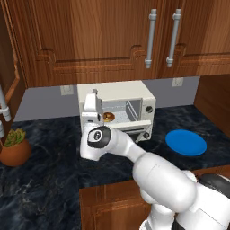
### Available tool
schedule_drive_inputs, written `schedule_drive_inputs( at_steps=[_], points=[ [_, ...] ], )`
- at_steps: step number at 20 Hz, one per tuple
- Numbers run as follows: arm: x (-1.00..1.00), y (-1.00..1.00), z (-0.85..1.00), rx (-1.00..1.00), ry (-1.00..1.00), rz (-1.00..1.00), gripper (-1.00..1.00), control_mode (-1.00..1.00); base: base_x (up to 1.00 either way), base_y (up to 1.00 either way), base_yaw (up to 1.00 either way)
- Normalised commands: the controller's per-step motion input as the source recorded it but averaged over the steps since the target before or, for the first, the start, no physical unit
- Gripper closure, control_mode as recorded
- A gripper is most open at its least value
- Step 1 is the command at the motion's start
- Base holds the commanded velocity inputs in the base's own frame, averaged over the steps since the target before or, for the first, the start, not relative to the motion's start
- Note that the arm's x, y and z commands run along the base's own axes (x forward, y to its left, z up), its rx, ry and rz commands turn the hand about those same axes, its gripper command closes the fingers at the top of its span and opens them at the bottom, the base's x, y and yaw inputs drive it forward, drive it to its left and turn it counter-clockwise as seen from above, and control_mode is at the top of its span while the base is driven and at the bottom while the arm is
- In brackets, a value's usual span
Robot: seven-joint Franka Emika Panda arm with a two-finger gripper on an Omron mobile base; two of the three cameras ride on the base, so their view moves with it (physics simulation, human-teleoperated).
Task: Pick up the bagel from the plate, place it on the toaster oven rack, close the door, and set the timer.
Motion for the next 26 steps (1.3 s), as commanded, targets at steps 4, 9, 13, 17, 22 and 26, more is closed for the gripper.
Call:
schedule_drive_inputs(
  at_steps=[4,9,13,17,22,26],
  points=[
    [0.50,0.00,0.14,-0.03,0.00,0.01,-1.00,-1.00,0.00,0.00,0.00],
    [-0.51,0.00,0.62,-0.07,-0.12,0.01,-1.00,-1.00,0.00,0.00,0.00],
    [-0.99,0.00,1.00,-0.01,-0.12,0.00,-1.00,-1.00,0.00,0.00,0.00],
    [-1.00,0.00,0.48,0.00,0.02,0.00,-1.00,-1.00,0.00,0.00,0.00],
    [-0.85,0.00,0.01,0.00,0.26,0.03,-1.00,-1.00,0.00,0.00,0.00],
    [-0.55,0.00,-0.14,0.00,0.38,0.04,-1.00,-1.00,0.00,0.00,0.00]
  ],
)
